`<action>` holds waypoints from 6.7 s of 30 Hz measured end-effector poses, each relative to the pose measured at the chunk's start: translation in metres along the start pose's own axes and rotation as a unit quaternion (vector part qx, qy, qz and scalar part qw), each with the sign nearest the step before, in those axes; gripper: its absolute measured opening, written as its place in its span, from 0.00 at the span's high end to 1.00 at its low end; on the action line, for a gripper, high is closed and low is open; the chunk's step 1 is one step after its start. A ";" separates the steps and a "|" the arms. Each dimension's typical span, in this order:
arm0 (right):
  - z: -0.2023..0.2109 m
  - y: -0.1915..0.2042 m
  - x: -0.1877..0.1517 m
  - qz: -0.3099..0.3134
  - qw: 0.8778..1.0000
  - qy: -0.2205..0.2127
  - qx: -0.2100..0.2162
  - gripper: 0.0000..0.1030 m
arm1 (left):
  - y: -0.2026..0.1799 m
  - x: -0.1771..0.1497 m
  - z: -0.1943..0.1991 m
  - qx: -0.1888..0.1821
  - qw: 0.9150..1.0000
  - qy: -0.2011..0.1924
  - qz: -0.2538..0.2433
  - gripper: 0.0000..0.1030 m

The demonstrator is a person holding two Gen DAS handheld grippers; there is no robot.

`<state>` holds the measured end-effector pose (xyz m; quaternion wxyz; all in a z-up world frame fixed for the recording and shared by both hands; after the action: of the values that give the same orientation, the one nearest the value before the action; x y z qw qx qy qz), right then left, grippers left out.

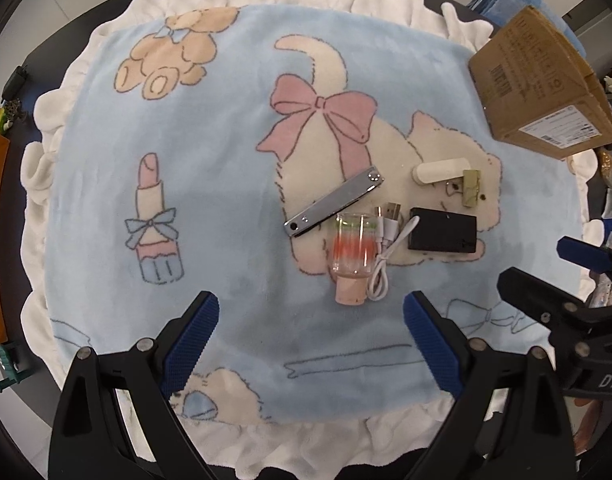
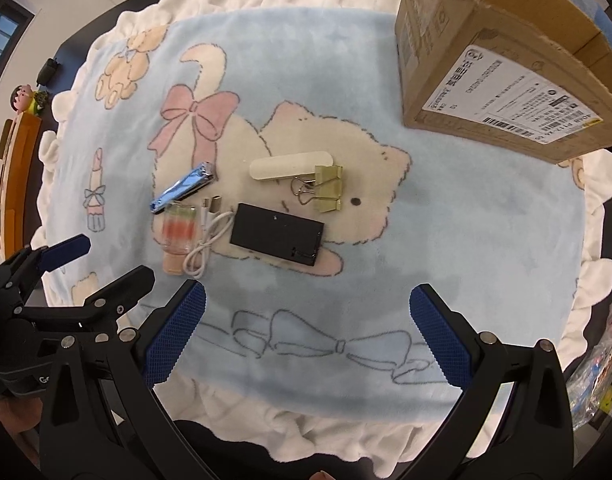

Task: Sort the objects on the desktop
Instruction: 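Move both empty tools back over the remaining items on the blanket, then grasp the clear pink cup with the left tool while the right tool grasps the gold binder clip, then lift both held items and carry them over the cardboard box, then open both tools to release the cup and binder clip into the box, then move both empty tools back over the remaining items on the blanket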

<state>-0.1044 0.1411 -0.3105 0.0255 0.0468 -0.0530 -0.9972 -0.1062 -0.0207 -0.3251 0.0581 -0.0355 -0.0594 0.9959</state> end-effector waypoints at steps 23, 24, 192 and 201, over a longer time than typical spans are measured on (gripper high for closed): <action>-0.041 0.005 0.053 0.032 0.999 0.021 0.001 0.70 | -0.014 0.019 -0.040 -0.025 0.999 0.032 0.017 0.58; -0.042 0.004 0.054 0.030 0.999 0.021 -0.003 0.77 | -0.014 0.019 -0.040 -0.028 0.999 0.031 0.018 0.58; 0.183 -0.207 0.082 -0.073 0.985 -0.157 0.005 0.00 | -0.213 0.145 0.114 0.006 0.993 -0.087 -0.076 0.09; 0.179 -0.168 0.062 -0.065 0.984 -0.164 0.019 0.00 | -0.177 0.124 0.117 0.013 0.993 -0.086 -0.076 0.09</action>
<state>-0.1908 0.3233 -0.1567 -0.0493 -0.1135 -0.0726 -0.9896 -0.2182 0.1557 -0.1957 0.1289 0.0557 -0.0538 0.9886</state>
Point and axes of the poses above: each gripper's, at about its wrist camera, not at the fingertips, and z roughly against the way its jaws point, y to its left, x to its top, the point moved 7 cm from there along -z, roughly the way its jaws point, and after that the axes turned 8 degrees about y, right-handed, at the moved point
